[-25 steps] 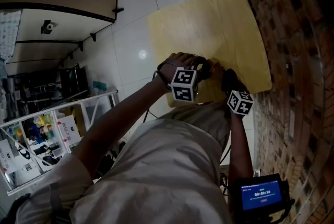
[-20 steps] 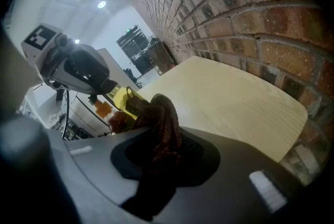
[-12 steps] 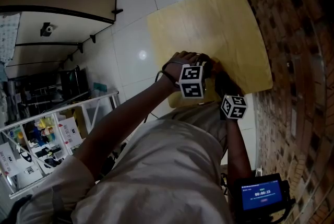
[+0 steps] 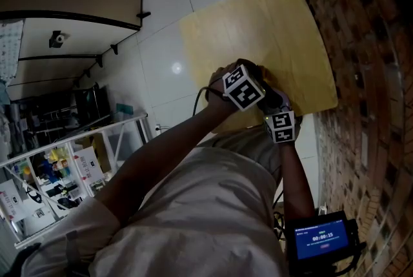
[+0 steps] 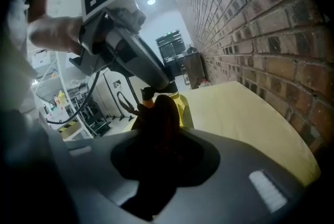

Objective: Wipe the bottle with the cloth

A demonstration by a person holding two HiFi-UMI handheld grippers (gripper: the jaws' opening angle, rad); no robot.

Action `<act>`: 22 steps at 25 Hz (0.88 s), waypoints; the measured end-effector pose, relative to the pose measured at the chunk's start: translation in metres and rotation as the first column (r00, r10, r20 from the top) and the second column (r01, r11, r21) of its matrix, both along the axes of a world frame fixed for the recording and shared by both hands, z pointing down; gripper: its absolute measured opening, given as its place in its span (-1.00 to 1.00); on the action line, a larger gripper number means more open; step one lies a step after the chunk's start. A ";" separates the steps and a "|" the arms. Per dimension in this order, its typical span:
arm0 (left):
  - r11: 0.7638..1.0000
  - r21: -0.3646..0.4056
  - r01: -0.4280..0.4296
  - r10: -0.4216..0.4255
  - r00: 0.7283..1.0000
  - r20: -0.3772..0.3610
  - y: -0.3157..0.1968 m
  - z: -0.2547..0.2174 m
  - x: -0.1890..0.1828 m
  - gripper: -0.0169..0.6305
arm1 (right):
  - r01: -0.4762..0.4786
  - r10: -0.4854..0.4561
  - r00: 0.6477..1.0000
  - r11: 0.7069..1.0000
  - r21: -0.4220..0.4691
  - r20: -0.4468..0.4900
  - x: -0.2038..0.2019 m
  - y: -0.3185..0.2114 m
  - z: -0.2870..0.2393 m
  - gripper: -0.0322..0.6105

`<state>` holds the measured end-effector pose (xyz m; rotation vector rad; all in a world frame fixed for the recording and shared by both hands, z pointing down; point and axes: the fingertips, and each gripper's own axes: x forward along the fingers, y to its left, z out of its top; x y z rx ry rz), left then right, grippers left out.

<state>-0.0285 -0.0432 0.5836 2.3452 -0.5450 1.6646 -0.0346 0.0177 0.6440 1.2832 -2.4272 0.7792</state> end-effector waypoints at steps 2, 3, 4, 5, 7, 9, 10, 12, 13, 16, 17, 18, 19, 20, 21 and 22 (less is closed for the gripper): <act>1.000 -0.010 0.025 -0.025 1.000 -0.010 -0.004 -0.002 0.001 -0.41 | -0.010 0.009 1.000 1.000 -0.022 -0.007 0.005 -0.007 0.003 -0.64; 1.000 -0.012 0.028 -0.028 1.000 -0.012 -0.005 -0.004 0.001 -0.41 | -0.013 0.013 1.000 0.999 -0.037 -0.010 0.008 -0.011 0.004 -0.64; 1.000 -0.011 0.029 -0.029 0.999 -0.014 -0.005 -0.004 0.002 -0.41 | -0.013 0.012 1.000 0.998 -0.054 -0.014 0.010 -0.016 0.007 -0.64; 0.999 -0.009 0.032 -0.032 0.999 -0.016 -0.005 -0.004 0.001 -0.41 | -0.008 0.007 1.000 0.997 -0.073 -0.017 0.011 -0.021 0.011 -0.64; 0.999 -0.008 0.052 -0.053 0.998 -0.026 -0.005 -0.002 -0.001 -0.41 | 0.013 -0.015 1.000 0.995 -0.102 -0.023 0.011 -0.028 0.018 -0.64; 0.997 -0.009 0.082 -0.082 0.996 -0.041 -0.008 -0.004 -0.003 -0.41 | 0.035 -0.039 0.999 0.992 -0.123 -0.032 0.010 -0.034 0.025 -0.64; 0.996 -0.009 0.091 -0.091 0.995 -0.046 -0.009 -0.006 -0.003 -0.41 | 0.043 -0.049 0.998 0.989 -0.140 -0.040 0.010 -0.035 0.029 -0.64; 0.995 -0.010 0.096 -0.096 0.994 -0.050 -0.009 -0.009 -0.002 -0.41 | 0.050 -0.062 0.996 0.979 -0.196 -0.059 0.011 -0.034 0.039 -0.64; 0.995 -0.011 0.096 -0.096 0.994 -0.052 -0.008 -0.011 -0.002 -0.41 | 0.048 -0.065 0.996 0.972 -0.231 -0.068 0.011 -0.033 0.046 -0.64; 0.995 -0.015 0.103 -0.104 0.993 -0.061 -0.005 -0.018 -0.002 -0.41 | 0.040 -0.073 0.993 0.943 -0.331 -0.088 0.011 -0.031 0.066 -0.64; 0.994 -0.015 0.106 -0.107 0.992 -0.063 -0.004 -0.020 -0.002 -0.41 | 0.035 -0.071 0.994 0.931 -0.362 -0.088 0.012 -0.031 0.070 -0.64; 0.994 -0.015 0.108 -0.109 0.992 -0.064 -0.003 -0.021 -0.001 -0.41 | 0.027 -0.063 0.995 0.919 -0.392 -0.080 0.014 -0.032 0.075 -0.64; 0.994 -0.012 0.109 -0.110 0.992 -0.064 -0.002 -0.022 -0.002 -0.41 | 0.018 -0.049 0.997 0.905 -0.425 -0.062 0.015 -0.033 0.079 -0.64; 0.994 -0.006 0.108 -0.109 0.992 -0.064 -0.002 -0.022 -0.002 -0.41 | 0.008 -0.030 0.999 0.888 -0.461 -0.039 0.016 -0.034 0.081 -0.64; 0.994 0.001 0.108 -0.108 0.992 -0.064 -0.002 -0.022 -0.003 -0.41 | -0.001 -0.010 1.000 0.869 -0.495 -0.019 0.016 -0.035 0.083 -0.64; 0.994 0.008 0.110 -0.109 0.992 -0.066 -0.002 -0.021 -0.003 -0.41 | -0.007 0.004 1.000 0.853 -0.522 -0.007 0.016 -0.035 0.085 -0.64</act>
